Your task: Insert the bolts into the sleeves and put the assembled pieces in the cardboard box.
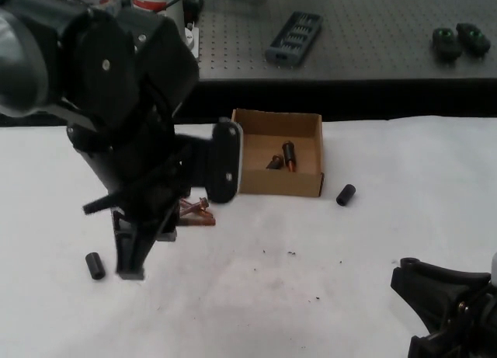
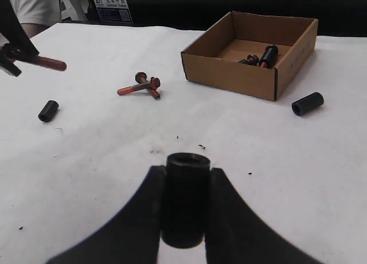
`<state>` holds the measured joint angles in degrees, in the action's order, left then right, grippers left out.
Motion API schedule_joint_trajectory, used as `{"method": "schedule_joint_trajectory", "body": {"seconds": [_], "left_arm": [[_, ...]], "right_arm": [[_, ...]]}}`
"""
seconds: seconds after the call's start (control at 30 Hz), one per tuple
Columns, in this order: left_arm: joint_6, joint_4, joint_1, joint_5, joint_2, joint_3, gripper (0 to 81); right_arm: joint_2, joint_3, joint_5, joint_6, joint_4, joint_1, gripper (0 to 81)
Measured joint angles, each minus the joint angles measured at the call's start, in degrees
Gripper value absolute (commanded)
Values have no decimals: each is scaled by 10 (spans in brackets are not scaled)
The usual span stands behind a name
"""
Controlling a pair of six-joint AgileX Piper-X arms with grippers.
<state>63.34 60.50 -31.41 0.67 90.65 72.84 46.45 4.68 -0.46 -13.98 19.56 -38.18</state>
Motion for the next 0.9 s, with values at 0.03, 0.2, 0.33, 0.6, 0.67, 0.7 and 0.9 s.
{"method": "schedule_joint_trajectory", "body": {"seconds": [0.03, 0.2, 0.33, 0.6, 0.67, 0.7, 0.9], "left_arm": [[26, -4, -3, 3, 0, -4, 6], [191, -62, -16, 9, 0, -64, 6], [255, -136, -16, 13, 1, -118, 6], [366, -338, -16, 13, 1, -253, 6], [383, -354, -16, 13, 1, -266, 6], [387, -357, -16, 13, 1, -269, 6], [344, -368, -16, -21, 1, -274, 6]], "right_arm": [[0, 0, 0, 0, 0, 0, 73], [0, 0, 0, 0, 0, 0, 73], [0, 0, 0, 0, 0, 0, 73], [0, 0, 0, 0, 0, 0, 73], [0, 0, 0, 0, 0, 0, 73], [0, 0, 0, 0, 0, 0, 73], [0, 0, 0, 0, 0, 0, 73]]}}
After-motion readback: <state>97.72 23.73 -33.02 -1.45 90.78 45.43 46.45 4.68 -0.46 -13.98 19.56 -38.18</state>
